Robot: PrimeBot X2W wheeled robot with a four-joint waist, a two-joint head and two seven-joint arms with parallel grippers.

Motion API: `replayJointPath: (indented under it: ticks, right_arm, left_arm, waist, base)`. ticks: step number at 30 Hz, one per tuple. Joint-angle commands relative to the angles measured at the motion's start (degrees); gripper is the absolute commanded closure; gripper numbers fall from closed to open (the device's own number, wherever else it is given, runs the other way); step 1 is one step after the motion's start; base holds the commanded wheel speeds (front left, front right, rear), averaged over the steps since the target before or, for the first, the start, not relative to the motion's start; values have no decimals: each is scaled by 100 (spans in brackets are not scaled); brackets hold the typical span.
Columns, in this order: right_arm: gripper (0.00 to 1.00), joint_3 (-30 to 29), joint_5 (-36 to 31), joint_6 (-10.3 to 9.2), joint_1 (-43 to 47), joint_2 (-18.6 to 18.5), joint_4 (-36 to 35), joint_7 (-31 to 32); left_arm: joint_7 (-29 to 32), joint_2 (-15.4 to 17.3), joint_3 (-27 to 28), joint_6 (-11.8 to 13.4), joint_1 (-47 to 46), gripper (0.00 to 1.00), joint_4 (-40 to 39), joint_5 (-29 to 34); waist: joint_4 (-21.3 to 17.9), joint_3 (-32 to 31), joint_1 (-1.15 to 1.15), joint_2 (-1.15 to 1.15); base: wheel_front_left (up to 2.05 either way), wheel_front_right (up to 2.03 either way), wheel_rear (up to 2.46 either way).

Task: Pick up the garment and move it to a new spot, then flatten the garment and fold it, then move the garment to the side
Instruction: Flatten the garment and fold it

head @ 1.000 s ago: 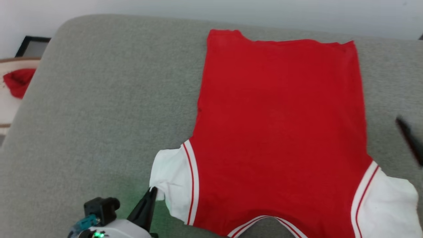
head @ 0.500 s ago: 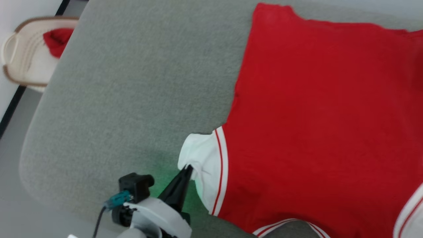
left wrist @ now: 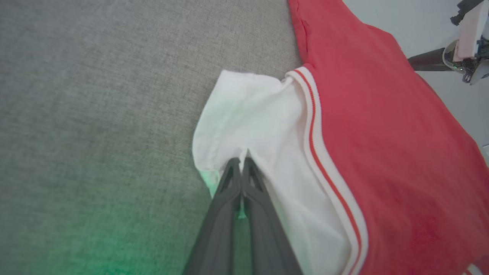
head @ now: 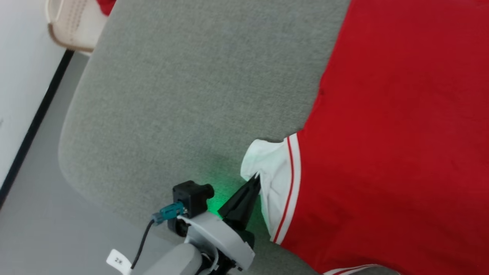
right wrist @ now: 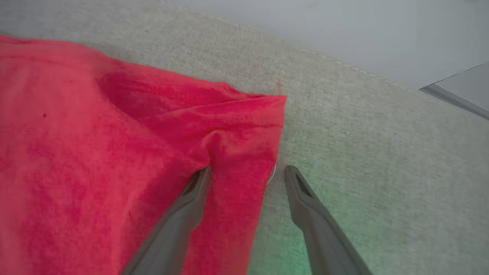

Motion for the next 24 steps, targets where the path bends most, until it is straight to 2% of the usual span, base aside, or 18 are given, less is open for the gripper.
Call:
replayJointPath:
  ticks: [1, 6, 7, 10, 17, 24]
  right_arm:
    - [0, -79, -171, -4, -117, 99, 287, 154]
    - [0, -101, -502, 0, -73, 255, 843, 723]
    - [100, -188, -658, 0, -69, 336, 1045, 971]
    - [100, -324, -852, 0, -58, 388, 1183, 1196]
    - [100, -635, -993, 0, -65, 627, 1083, 1152]
    - [100, -253, -590, 2, 231, 832, 454, 1297]
  left_arm:
    - [24, -89, -72, -39, -43, 100, 154, 51]
    - [5, -187, -75, -99, -74, 100, 328, 34]
    - [-7, -202, -64, -127, -78, 100, 397, 30]
    - [-20, -212, -29, -154, -74, 100, 495, 5]
    - [-56, -101, 87, -140, -39, 100, 620, 33]
    - [-82, 112, 239, -35, 67, 100, 563, 56]
  waist:
    - [362, 377, 0, 0]
    - [427, 415, 0, 0]
    - [432, 416, 0, 0]
    - [409, 392, 0, 0]
    - [118, 119, 0, 0]
    - [-391, -315, 0, 0]
  base:
    - [0, 0, 0]
    - [0, 0, 0]
    - [0, 0, 0]
    - [0, 0, 0]
    - [0, 0, 0]
    - [0, 0, 0]
